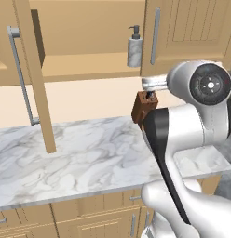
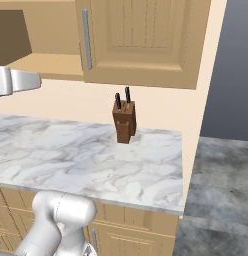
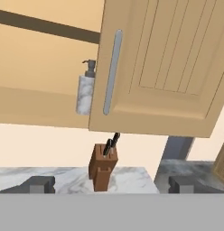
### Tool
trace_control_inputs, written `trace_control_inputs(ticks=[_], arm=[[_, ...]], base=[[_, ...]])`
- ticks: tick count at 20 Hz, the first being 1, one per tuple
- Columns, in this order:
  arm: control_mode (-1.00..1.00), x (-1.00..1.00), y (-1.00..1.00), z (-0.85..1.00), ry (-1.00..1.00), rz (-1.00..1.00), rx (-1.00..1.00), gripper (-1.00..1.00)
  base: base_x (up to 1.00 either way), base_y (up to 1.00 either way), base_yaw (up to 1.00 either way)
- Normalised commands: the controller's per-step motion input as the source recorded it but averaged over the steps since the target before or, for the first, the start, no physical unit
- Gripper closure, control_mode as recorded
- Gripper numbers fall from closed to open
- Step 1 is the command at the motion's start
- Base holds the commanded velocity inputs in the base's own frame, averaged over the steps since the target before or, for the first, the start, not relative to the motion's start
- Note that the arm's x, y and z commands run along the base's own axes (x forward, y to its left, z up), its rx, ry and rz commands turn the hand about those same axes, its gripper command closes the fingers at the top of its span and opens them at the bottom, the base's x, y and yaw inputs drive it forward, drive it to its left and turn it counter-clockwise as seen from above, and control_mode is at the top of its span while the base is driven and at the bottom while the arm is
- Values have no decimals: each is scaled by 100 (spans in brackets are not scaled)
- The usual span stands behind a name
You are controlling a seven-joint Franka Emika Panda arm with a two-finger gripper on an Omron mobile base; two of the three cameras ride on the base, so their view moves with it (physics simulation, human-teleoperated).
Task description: Pick up the dish brush and soap dispenser from the sink, and place them back in the cabinet, and close the cabinet doors.
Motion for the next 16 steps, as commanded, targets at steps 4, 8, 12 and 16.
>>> trace_control_inputs(ticks=[4, 8, 12, 16], arm=[[-100, -32, 37, 0, 0, 0, 3, -100], [-100, -33, 31, 0, 0, 0, 0, -100], [-100, -32, 28, -1, -5, 0, 0, -100], [-100, -37, 28, -10, -6, 1, 0, -100]], base=[[0, 0, 0], [0, 0, 0], [0, 0, 0], [0, 0, 0]])
